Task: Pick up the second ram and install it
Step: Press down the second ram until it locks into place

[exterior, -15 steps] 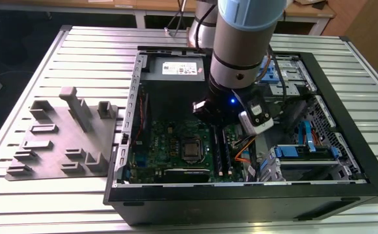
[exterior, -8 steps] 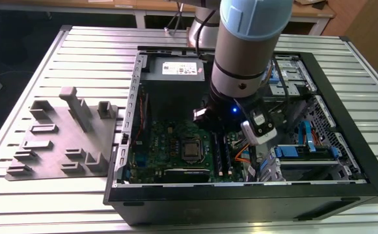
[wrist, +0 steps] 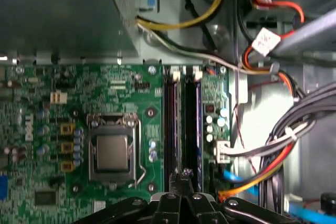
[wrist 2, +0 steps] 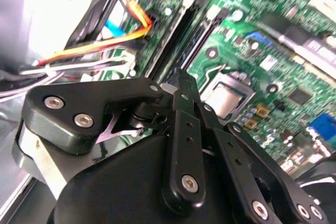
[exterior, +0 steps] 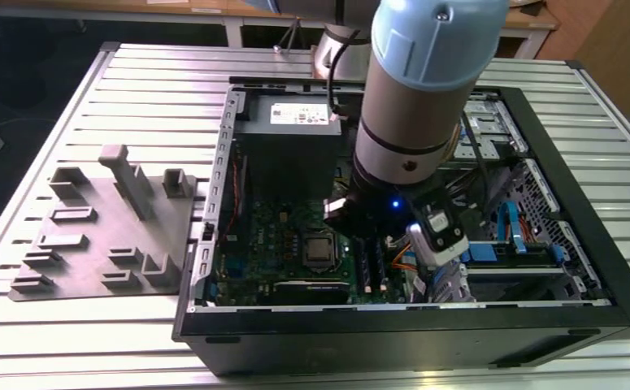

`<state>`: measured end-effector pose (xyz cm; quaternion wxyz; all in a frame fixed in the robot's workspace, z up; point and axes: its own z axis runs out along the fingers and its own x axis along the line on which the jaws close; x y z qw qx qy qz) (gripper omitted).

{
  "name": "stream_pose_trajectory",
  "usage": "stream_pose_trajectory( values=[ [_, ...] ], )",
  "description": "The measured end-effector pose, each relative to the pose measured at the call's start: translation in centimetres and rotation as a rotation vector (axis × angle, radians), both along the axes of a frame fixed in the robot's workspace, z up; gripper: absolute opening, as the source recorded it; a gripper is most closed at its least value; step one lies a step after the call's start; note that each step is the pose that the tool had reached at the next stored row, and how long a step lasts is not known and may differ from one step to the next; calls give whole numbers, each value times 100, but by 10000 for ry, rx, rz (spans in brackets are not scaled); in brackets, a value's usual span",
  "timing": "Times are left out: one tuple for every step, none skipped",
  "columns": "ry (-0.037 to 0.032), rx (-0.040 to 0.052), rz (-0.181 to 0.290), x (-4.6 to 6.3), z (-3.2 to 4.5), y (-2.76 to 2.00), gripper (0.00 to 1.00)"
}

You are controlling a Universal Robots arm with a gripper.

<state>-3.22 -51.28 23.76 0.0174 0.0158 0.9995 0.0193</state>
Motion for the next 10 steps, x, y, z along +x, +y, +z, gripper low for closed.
stream_pose_trajectory(
  values=[
    [1, 0, 0, 0, 0, -27, 7],
    [0, 0, 0, 0, -1, -55, 7],
    [0, 1, -1, 0, -1, -83, 7],
    [1, 1, -2, 0, -2, -109, 7],
    [1, -1, -3, 0, -2, -132, 7],
    [2, 0, -3, 0, -3, -152, 7],
    [3, -1, -5, 1, -3, -167, 7],
    [3, 0, -6, 0, -5, -177, 7],
    [3, 0, -7, 0, -5, -185, 7],
    [3, -1, -8, 0, -6, -191, 7]
  ],
)
